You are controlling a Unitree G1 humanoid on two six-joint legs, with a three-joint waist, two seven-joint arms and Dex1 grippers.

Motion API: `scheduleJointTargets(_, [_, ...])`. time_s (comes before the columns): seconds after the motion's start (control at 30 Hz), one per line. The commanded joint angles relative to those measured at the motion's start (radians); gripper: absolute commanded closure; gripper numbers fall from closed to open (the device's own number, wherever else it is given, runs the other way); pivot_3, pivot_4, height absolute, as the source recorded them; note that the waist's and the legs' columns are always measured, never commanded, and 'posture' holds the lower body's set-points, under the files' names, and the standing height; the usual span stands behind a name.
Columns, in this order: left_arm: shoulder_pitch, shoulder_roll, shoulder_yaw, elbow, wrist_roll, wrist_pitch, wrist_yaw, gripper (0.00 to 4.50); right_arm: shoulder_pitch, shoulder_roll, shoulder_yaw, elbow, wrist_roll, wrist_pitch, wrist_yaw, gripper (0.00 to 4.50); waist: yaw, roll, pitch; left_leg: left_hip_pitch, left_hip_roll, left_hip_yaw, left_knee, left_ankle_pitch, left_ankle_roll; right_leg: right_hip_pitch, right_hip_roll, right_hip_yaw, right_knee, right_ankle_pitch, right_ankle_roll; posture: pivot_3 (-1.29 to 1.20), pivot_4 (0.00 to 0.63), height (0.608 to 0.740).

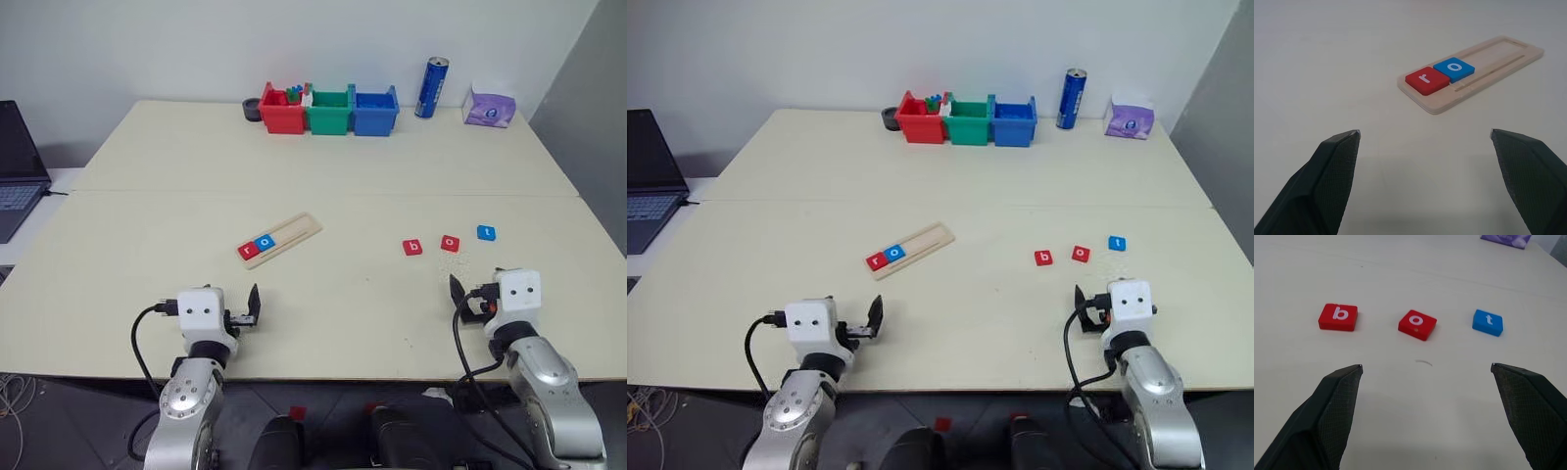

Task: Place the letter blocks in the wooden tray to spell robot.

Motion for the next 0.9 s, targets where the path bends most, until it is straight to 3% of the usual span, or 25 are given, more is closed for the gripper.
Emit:
scheduleJointTargets(0.03, [0.012, 0.002, 0.015, -0.055, -0.001, -0.009, -0.005, 0.0, -0.006, 0.013, 0.018, -0.047, -0.014, -0.006, -0.012, 0.03, 0.0, 0.0, 0.0, 0.0, 0.0, 0.0, 0.0, 0.0, 0.0, 0.0, 0.0, 0.0, 0.0, 0.0, 0.0, 0.0, 0.15, 0.74])
scheduleJointTargets(0.57, [-0.079, 0.036, 0.149, 0.008, -0.049, -0.017, -0.028, 0.0, -0.057, 0.068, 0.083, -0.007, -0.056, -0.038, -0.029, 0.03, 0.001, 0.0, 0.0, -0.001, 0.0, -0.001, -0.001, 0.0, 0.0, 0.0, 0.003, -0.001, 0.0, -0.003, -0.004, 0.0, 0.15, 0.74])
scheduleJointTargets(0.9, [-0.128, 0.035, 0.111, 0.013, -0.117, 0.012, -0.103, 0.0, -0.013, 0.059, 0.061, -0.063, -0.061, -0.057, -0.029, 0.03, 0.002, 0.0, 0.0, -0.001, 0.0, -0.001, -0.001, 0.0, 0.0, 0.0, 0.002, -0.001, 0.0, -0.003, -0.004, 0.0, 0.15, 0.74])
